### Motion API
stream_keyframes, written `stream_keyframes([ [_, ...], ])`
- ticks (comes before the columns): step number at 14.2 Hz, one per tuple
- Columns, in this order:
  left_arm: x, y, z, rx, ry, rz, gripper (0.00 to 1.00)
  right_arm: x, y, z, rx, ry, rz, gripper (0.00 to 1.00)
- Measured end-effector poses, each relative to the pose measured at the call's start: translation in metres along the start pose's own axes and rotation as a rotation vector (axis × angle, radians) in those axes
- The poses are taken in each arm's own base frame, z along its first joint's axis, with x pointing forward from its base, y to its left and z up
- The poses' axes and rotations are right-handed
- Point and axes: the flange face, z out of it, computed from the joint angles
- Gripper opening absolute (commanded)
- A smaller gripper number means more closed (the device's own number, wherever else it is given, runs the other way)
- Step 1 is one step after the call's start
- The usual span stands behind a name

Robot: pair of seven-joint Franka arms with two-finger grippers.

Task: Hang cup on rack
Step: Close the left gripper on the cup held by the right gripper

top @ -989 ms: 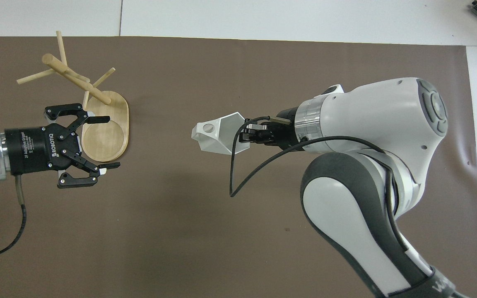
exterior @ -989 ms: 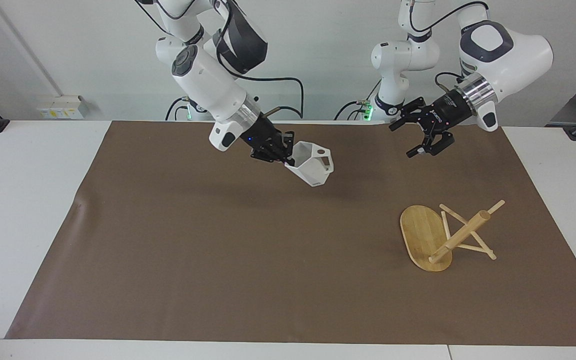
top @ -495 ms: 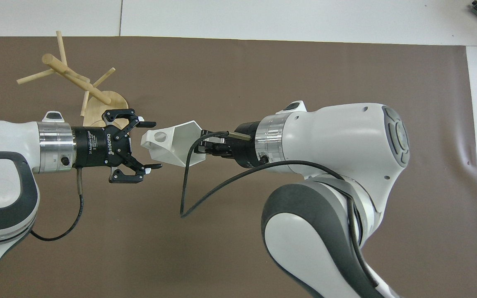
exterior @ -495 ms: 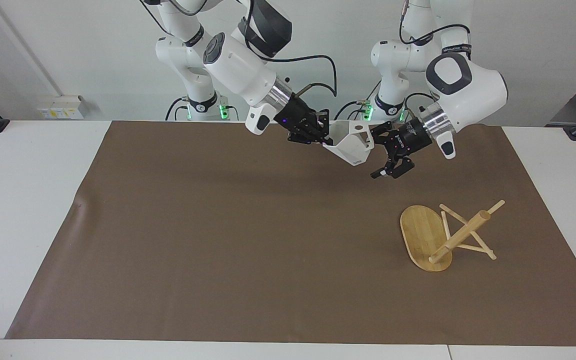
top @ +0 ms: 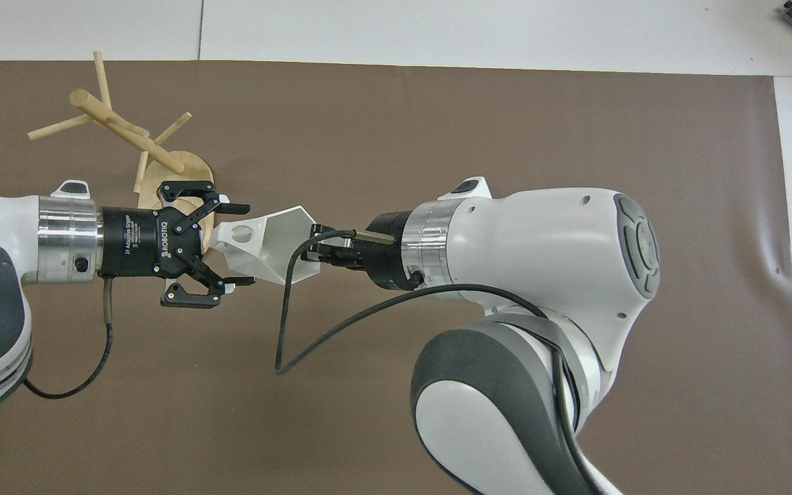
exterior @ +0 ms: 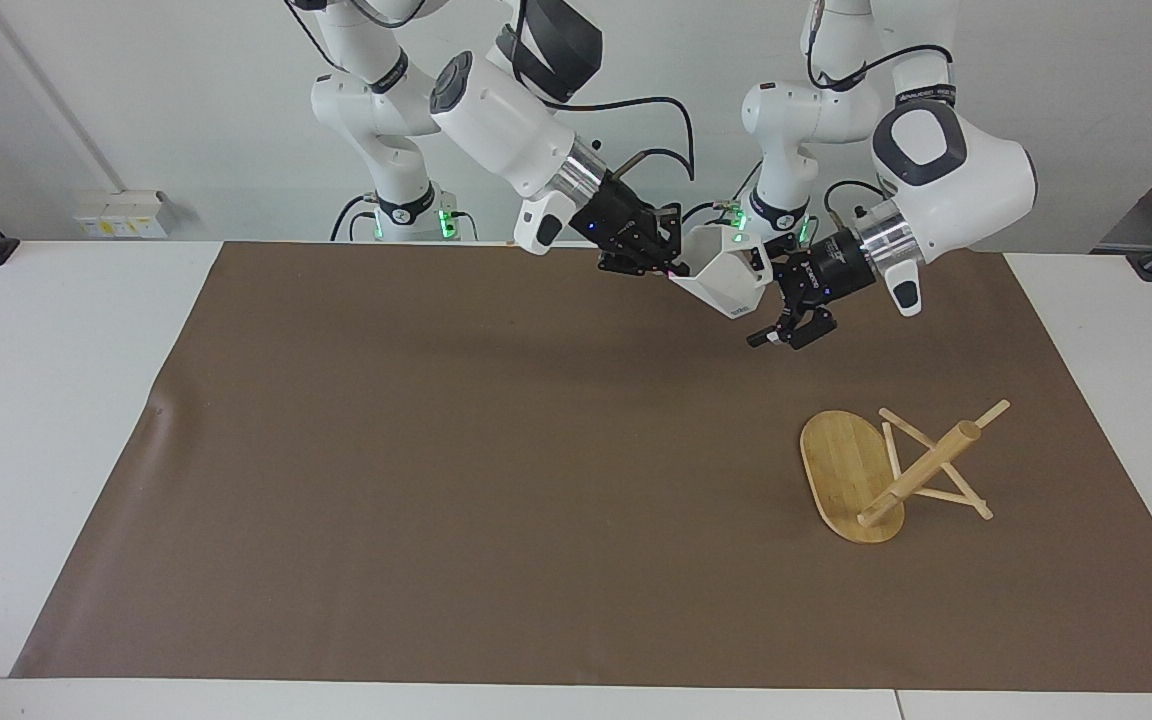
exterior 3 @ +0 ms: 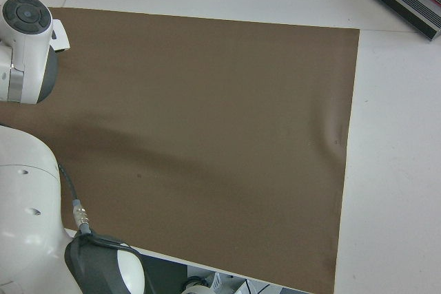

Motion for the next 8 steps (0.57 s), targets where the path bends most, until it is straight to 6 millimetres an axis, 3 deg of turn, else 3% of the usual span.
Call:
stream_keyframes([
  [4,-0.005,0.001,-0.017,0.03,-0.028,0.007,1.0,0.0,0.0,0.0,0.0,-0.001,0.0,0.0],
  [8,-0.012,0.0,-0.016,0.04,-0.047,0.014,1.0,0.0,0.0,0.0,0.0,-0.001,0.0,0.0],
])
